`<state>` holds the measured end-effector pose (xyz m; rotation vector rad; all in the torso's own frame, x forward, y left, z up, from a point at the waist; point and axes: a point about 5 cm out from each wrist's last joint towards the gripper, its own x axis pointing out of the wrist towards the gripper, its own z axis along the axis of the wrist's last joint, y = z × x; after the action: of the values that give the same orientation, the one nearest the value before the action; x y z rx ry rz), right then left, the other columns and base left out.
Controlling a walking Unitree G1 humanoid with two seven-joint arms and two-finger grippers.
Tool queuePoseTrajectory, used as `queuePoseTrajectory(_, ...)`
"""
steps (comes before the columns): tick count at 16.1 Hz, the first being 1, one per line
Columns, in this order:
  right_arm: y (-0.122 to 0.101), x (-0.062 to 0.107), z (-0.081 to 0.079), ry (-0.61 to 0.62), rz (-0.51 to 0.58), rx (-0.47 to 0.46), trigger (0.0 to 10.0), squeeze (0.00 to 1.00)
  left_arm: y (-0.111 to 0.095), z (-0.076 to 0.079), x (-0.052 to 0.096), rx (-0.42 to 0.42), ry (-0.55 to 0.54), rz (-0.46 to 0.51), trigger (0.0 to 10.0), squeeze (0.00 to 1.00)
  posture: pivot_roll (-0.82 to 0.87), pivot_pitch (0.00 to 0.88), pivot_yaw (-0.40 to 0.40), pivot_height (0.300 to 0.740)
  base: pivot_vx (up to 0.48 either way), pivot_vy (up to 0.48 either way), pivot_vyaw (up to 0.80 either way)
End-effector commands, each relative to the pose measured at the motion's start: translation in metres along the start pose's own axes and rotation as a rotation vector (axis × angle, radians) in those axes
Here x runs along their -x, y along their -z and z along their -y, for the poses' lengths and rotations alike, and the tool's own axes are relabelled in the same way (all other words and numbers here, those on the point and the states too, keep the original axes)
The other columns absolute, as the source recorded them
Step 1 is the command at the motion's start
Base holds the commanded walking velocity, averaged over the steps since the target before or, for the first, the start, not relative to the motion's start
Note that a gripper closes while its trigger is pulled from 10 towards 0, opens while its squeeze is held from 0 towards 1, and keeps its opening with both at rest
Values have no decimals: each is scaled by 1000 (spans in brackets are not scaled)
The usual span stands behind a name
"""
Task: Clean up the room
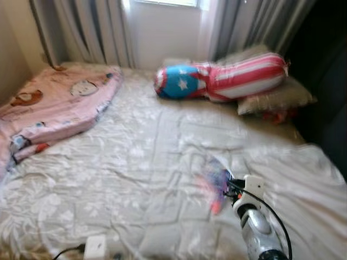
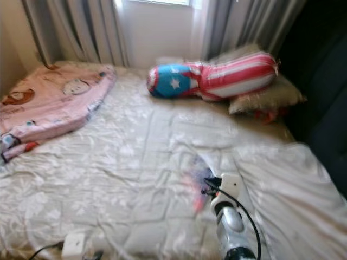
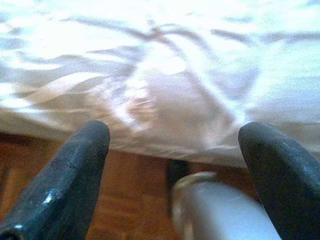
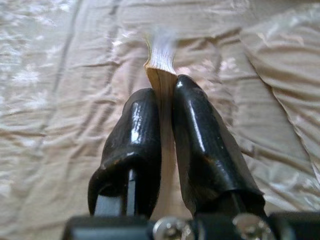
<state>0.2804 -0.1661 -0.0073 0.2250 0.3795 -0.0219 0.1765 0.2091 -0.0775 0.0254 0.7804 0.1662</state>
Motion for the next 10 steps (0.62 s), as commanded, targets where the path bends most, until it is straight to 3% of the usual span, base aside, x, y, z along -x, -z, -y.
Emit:
queuePoseTrajectory(1, -13, -3, 2, 8, 64, -1, 10000, 0, -3, 0, 0, -4, -4, 26, 10000, 0, 14, 0, -117, 740, 0, 0, 0)
queuePoseTrajectory(6, -11, -3, -4, -17, 61, 11, 10000, 0, -93, 1, -7, -4, -11, 453, 10000, 0, 28, 0, -105, 740, 0, 0, 0)
queuePoseTrajectory(8, -12, -4, -8, -19, 76, -11, 10000, 0, -121, 8, -3, -59, 32, 580, 10000, 0, 32, 0, -83, 740, 0, 0, 0)
queuePoseTrajectory(10, -17, -4, -8, -24, 111, -25, 10000, 0, -137, 12, 3, -45, 59, 671, 10000, 0, 16, 0, -65, 740, 0, 0, 0)
